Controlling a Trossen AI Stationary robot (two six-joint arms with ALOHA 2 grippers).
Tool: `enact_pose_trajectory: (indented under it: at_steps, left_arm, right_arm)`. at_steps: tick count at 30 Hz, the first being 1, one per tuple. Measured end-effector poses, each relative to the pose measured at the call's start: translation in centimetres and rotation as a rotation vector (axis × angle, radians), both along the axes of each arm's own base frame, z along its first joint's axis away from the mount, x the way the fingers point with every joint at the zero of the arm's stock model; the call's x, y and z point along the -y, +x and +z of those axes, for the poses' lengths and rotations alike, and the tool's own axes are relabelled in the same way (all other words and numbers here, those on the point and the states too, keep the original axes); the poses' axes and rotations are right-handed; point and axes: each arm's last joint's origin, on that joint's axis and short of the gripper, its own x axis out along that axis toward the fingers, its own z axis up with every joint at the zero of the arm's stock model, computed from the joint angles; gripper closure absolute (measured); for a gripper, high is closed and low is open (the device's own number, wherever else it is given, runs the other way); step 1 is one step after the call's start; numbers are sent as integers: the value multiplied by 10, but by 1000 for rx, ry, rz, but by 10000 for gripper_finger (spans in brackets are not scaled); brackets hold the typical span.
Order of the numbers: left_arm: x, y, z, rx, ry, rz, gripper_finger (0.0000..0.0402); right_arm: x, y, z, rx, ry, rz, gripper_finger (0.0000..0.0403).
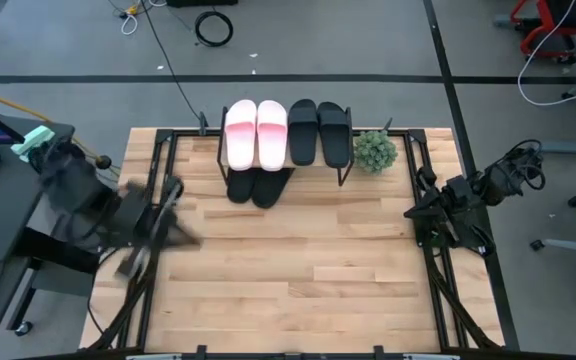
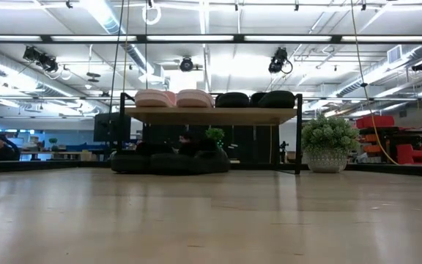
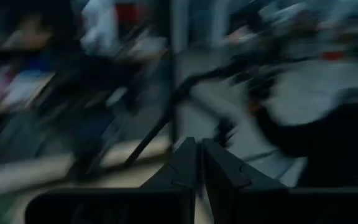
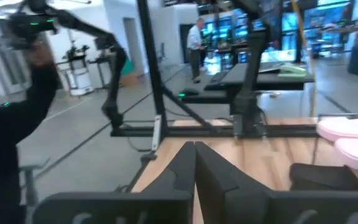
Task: Pick and place slides into the shelf
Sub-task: Return to Home Position
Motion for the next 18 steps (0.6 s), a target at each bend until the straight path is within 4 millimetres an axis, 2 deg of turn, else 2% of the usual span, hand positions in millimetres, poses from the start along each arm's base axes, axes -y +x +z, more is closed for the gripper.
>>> enact_pose_trajectory:
  at_steps: [2, 5, 10, 14, 18]
  left_arm:
    - [-18, -1, -10, -87, -29, 89, 376]
    - [-32, 9, -34, -130, -18, 191, 380]
    - [-48, 15, -82, -123, -10, 190, 372]
    - [-64, 2, -118, -127, -80, 210, 364]
    - [-78, -22, -143, -17, -144, 229, 364]
  right_arm:
    - [-1, 0, -1, -12, -9, 37, 387]
    - [-2, -2, -2, -4, -35, 95, 388]
    - [1, -6, 1, 35, -45, 96, 388]
    - [1, -7, -1, 25, -47, 96, 387]
    - [2, -7, -6, 22, -39, 95, 388]
